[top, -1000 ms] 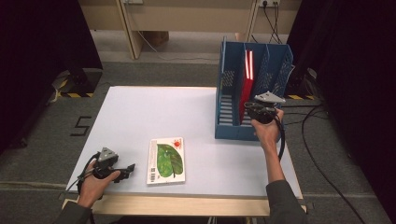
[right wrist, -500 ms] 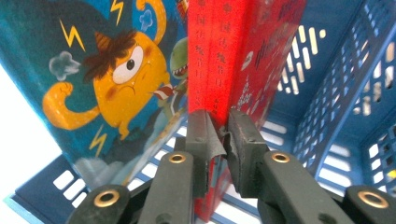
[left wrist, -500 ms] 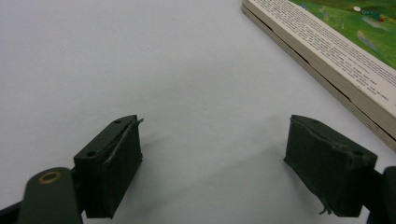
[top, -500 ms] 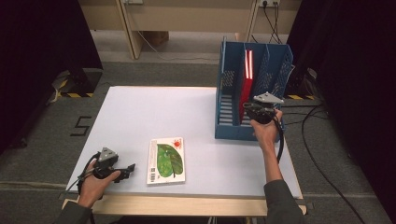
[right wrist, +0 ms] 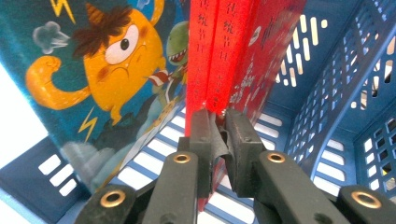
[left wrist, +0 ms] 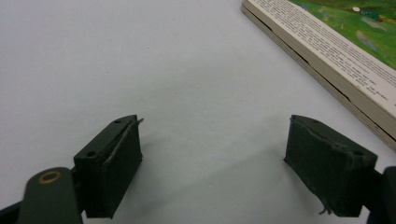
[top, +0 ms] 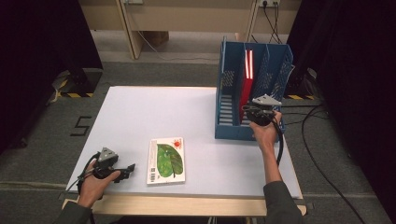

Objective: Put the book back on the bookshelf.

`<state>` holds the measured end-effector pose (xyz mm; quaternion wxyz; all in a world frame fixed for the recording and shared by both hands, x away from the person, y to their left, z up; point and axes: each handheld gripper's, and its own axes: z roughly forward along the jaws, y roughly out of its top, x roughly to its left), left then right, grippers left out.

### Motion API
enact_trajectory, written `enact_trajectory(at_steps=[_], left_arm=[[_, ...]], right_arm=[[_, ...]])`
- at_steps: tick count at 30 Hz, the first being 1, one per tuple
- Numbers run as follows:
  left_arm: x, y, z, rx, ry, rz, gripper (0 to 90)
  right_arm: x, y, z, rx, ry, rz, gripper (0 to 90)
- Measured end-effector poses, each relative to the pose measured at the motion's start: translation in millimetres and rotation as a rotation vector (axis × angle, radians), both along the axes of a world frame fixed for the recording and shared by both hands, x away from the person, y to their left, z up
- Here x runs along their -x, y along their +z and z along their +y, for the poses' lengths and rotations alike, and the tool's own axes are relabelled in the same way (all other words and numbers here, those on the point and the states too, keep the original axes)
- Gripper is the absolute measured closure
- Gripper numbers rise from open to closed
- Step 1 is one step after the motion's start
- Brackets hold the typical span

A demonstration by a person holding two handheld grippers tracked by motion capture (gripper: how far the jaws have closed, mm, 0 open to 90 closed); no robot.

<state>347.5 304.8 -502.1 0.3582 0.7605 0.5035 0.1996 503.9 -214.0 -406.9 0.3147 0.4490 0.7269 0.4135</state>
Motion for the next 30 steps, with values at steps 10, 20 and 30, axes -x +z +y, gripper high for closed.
enact_trajectory(at_steps=[10, 20, 30], left_arm=[[0.0, 0.1, 0.4, 0.011, 0.004, 0.0, 17.6], [0.9, 2.1, -0.6, 0.025, 0.003, -0.001, 19.3], [4.6, 4.1, -4.6, 0.034, -0.022, 0.0, 20.0]], right_arm=[[5.4, 1.9, -2.9, -0.063, -0.021, 0.005, 73.5], [60.1, 15.2, 24.6, -0.17, 0.065, -0.031, 58.7], [93.4, -3.4, 57.3, -0.194, 0.158, 0.044, 47.3]])
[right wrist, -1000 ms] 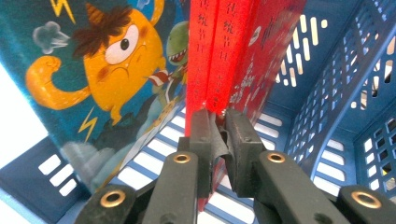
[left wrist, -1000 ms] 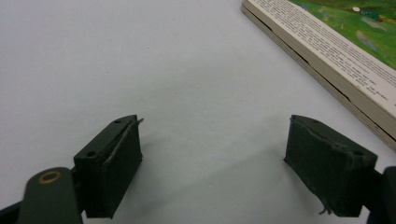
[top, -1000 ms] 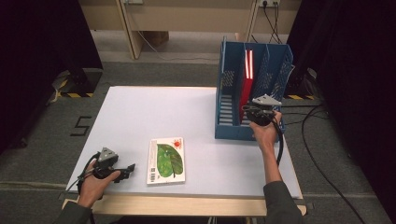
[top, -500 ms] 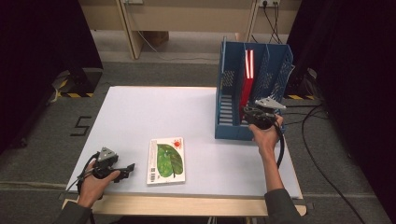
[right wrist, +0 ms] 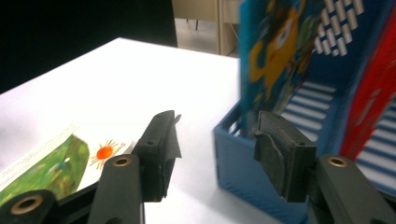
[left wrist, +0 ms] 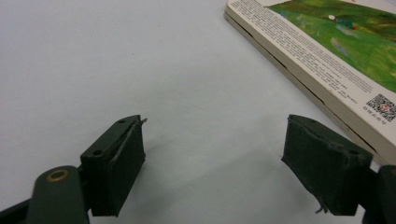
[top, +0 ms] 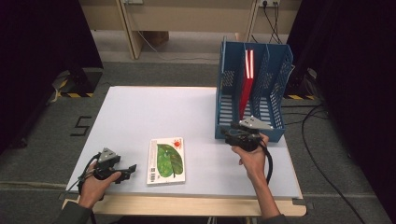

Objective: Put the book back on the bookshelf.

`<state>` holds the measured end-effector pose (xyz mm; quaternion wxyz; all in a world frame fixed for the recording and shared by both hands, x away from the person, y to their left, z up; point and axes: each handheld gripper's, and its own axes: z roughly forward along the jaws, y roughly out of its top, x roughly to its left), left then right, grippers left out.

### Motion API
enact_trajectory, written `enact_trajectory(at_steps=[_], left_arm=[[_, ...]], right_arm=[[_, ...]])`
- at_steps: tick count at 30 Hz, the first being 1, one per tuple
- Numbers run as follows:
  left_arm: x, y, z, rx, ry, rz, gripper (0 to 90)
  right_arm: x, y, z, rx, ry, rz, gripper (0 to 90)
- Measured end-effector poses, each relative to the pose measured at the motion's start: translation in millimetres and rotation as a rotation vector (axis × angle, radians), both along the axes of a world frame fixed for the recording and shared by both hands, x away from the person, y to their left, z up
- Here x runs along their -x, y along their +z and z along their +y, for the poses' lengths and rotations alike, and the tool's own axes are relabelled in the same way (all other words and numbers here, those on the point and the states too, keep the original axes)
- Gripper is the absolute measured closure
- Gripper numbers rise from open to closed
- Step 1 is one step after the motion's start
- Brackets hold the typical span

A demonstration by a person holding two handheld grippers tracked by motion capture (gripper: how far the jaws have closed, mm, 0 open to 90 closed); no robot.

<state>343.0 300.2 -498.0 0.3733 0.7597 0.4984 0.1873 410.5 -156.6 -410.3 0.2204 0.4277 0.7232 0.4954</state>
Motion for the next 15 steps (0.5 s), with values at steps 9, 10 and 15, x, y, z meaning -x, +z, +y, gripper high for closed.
enact_trajectory(at_steps=[9, 10, 15], left_arm=[[2.1, 2.1, -2.9, 0.024, -0.012, 0.016, 19.7], [2.4, 2.3, -3.6, 0.024, -0.014, 0.017, 19.1], [3.8, 2.7, -8.0, 0.022, -0.044, 0.017, 18.2]], right_arm=[[14.7, -21.5, 18.6, -0.023, 0.049, 0.062, 33.1], [15.8, -22.5, 19.9, -0.023, 0.054, 0.067, 31.9], [19.1, -32.7, 32.2, -0.031, 0.075, 0.099, 29.2]])
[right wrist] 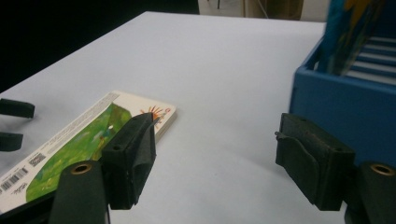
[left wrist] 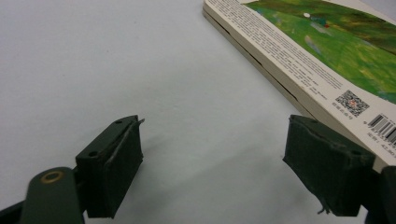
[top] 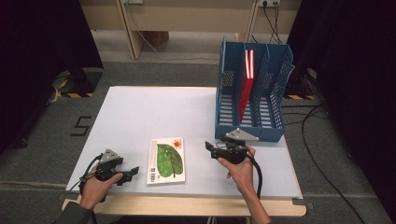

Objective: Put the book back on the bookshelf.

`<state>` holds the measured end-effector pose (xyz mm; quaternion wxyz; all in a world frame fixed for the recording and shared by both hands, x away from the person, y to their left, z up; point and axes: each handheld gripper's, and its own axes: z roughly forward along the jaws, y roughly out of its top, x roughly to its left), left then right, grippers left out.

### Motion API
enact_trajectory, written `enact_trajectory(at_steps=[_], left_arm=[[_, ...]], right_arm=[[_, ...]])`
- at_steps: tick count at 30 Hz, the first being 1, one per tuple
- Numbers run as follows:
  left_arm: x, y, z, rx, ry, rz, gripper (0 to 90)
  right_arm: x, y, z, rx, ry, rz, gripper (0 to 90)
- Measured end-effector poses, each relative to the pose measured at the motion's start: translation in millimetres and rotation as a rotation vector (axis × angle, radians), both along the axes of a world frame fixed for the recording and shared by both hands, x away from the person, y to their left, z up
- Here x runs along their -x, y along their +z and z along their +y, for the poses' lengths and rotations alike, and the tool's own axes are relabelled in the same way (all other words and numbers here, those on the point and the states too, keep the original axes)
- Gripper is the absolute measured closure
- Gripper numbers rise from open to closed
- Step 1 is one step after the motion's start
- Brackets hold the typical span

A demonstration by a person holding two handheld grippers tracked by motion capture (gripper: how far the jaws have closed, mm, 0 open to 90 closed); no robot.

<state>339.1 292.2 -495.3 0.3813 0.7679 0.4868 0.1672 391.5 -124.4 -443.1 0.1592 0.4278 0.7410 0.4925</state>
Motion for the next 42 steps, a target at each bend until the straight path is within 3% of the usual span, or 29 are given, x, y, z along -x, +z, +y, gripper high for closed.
enact_trajectory(at_steps=[14, 20, 24, 30, 37, 40, 42], left_arm=[[5.3, 2.6, -11.6, 0.07, -0.058, 0.008, 26.3], [6.9, 2.2, -18.1, 0.11, -0.108, 0.041, 26.1], [8.9, 2.2, -24.8, 0.107, -0.138, 0.046, 26.1], [11.2, 2.6, -31.5, 0.109, -0.171, 0.058, 31.5], [12.5, 2.6, -38.3, 0.145, -0.204, 0.08, 41.7], [12.8, 1.9, -43.3, 0.165, -0.23, 0.097, 43.8], [13.8, 2.4, -46.4, 0.155, -0.227, 0.1, 41.5]], right_arm=[[6.8, -16.7, 33.1, 0.032, 0.08, 0.066, 27.2], [8.8, -21.6, 43.4, 0.038, 0.116, 0.079, 27.9], [8.9, -24.4, 47.3, 0.018, 0.129, 0.099, 28.3], [10.6, -26.7, 53.3, 0.038, 0.142, 0.107, 28.7], [12.8, -32.3, 64.1, 0.042, 0.163, 0.13, 29.5], [13.0, -35.4, 69.2, 0.046, 0.173, 0.147, 29.6], [12.7, -36.9, 71.9, 0.05, 0.174, 0.154, 29.8]])
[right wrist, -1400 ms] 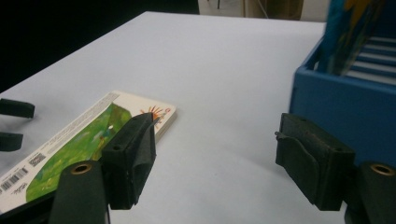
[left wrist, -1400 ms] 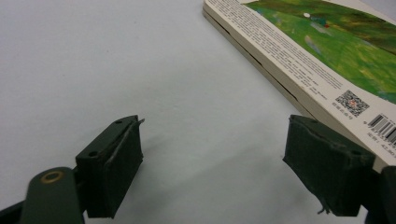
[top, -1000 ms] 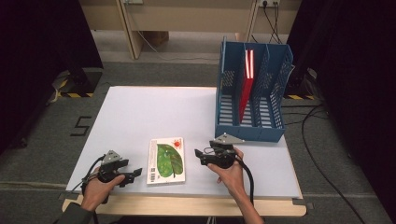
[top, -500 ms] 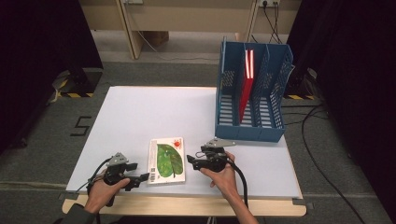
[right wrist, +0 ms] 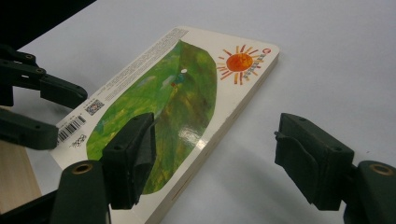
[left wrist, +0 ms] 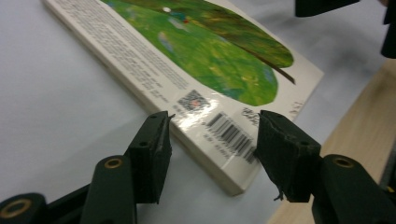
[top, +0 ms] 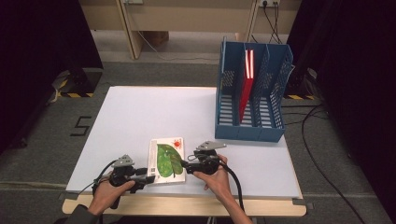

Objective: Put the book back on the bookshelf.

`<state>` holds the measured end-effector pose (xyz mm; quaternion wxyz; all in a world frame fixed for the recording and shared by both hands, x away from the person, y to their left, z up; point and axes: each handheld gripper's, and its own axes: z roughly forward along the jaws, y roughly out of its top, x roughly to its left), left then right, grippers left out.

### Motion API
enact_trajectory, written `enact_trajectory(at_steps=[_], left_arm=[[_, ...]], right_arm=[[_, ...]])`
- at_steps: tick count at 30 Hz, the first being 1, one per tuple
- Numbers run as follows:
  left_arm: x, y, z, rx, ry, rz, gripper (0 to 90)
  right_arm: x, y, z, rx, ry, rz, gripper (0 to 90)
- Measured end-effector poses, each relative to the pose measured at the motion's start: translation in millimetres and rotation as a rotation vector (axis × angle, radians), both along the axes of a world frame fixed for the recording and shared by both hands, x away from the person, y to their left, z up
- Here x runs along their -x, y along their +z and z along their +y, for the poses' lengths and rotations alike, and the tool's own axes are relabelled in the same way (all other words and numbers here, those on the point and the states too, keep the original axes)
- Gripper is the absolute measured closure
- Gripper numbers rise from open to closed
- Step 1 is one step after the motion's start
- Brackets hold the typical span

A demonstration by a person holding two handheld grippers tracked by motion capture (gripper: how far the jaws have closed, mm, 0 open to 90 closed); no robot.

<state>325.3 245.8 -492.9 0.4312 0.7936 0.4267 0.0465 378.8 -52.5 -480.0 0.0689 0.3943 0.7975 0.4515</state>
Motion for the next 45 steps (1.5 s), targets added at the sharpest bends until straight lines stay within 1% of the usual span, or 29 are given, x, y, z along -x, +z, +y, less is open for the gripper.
enact_trajectory(at_steps=[3, 4, 5, 6, 8, 9, 10, 12, 14, 16, 17, 19, 23, 24, 27, 28, 29, 30, 32, 34, 36, 38, 40, 43, 44, 45], left_arm=[[0.7, 0.2, -0.8, 0.0, 0.011, 0.004, 41.7], [1.4, 0.6, -1.6, -0.003, 0.014, 0.006, 42.1], [2.6, 1.0, -3.3, -0.004, 0.006, 0.008, 42.4], [4.0, 1.1, -5.4, -0.002, -0.014, 0.011, 42.5], [6.6, 0.6, -11.1, 0.017, -0.046, 0.025, 44.4], [7.5, 0.5, -15.0, 0.02, -0.057, 0.027, 44.3], [8.0, 0.4, -17.3, 0.014, -0.053, 0.02, 43.9], [8.1, 0.9, -18.4, 0.008, -0.047, 0.018, 43.8], [7.2, 0.3, -17.2, 0.01, -0.041, 0.024, 43.6], [5.3, -1.1, -15.4, 0.024, -0.028, 0.04, 41.1], [4.8, -1.2, -14.9, 0.025, -0.022, 0.042, 40.2], [4.4, -0.9, -15.1, 0.018, -0.018, 0.038, 39.7], [3.6, 0.3, -13.0, -0.002, -0.002, 0.021, 38.9], [3.4, 0.3, -12.3, -0.002, 0.002, 0.022, 38.9], [3.2, 0.0, -12.1, -0.001, 0.002, 0.024, 38.6], [3.1, -0.1, -12.2, -0.001, 0.001, 0.023, 38.6], [3.0, -0.1, -12.4, 0.0, 0.001, 0.023, 38.6], [3.1, -0.2, -12.4, 0.001, 0.001, 0.024, 38.6], [3.2, -0.3, -12.4, 0.002, 0.001, 0.023, 38.9], [3.2, -0.4, -12.3, 0.003, 0.001, 0.024, 39.0], [3.4, -0.7, -12.1, 0.006, 0.001, 0.026, 39.5], [3.3, -0.9, -11.8, 0.009, -0.001, 0.029, 39.9], [3.3, -1.0, -11.9, 0.009, 0.001, 0.03, 40.0], [3.0, -1.1, -11.8, 0.01, 0.002, 0.034, 39.9], [3.1, -0.9, -11.9, 0.007, 0.001, 0.035, 39.9], [3.2, -1.1, -12.0, 0.009, 0.003, 0.034, 40.0]], right_arm=[[-0.2, -1.4, 2.8, 0.006, 0.003, 0.009, 30.0], [-0.8, -2.3, 3.8, 0.007, 0.007, 0.005, 30.1], [-0.7, -2.5, 4.6, 0.012, 0.005, 0.012, 30.2], [-0.9, -3.0, 4.9, 0.017, 0.002, 0.017, 30.2], [-1.6, -3.7, 5.0, 0.021, -0.004, 0.022, 30.4], [-2.3, -4.0, 4.8, 0.018, -0.002, 0.027, 30.4], [-2.7, -4.2, 4.9, 0.016, -0.01, 0.035, 30.7], [-3.0, -4.7, 5.3, 0.024, -0.013, 0.037, 30.9], [-3.1, -5.2, 5.4, 0.027, -0.012, 0.045, 31.1], [-2.9, -5.8, 6.0, 0.029, -0.012, 0.052, 31.2], [-3.2, -6.3, 6.1, 0.029, -0.006, 0.047, 31.3], [-3.1, -6.6, 6.8, 0.036, -0.005, 0.053, 31.5], [-3.6, -7.9, 7.7, 0.036, -0.003, 0.064, 31.7], [-3.6, -8.3, 8.0, 0.031, -0.005, 0.069, 31.8], [-3.3, -8.2, 9.5, 0.031, -0.008, 0.078, 32.1], [-3.9, -8.6, 9.9, 0.032, -0.004, 0.072, 32.2], [-3.6, -8.9, 11.1, 0.033, -0.002, 0.079, 32.3], [-3.8, -9.9, 12.0, 0.038, 0.006, 0.076, 32.3], [-3.4, -11.4, 14.1, 0.041, 0.009, 0.09, 32.6], [-3.7, -13.5, 15.9, 0.029, 0.015, 0.099, 32.8], [-4.0, -13.5, 16.9, 0.03, 0.017, 0.098, 33.1], [-4.5, -13.9, 17.4, 0.01, 0.021, 0.114, 33.4], [-4.8, -14.3, 18.2, 0.011, 0.022, 0.109, 34.2], [-4.6, -14.0, 19.0, 0.004, 0.015, 0.118, 33.5], [-4.8, -14.0, 18.8, 0.0, 0.012, 0.121, 34.5], [-5.0, -13.9, 18.2, -0.011, 0.002, 0.132, 35.8]])
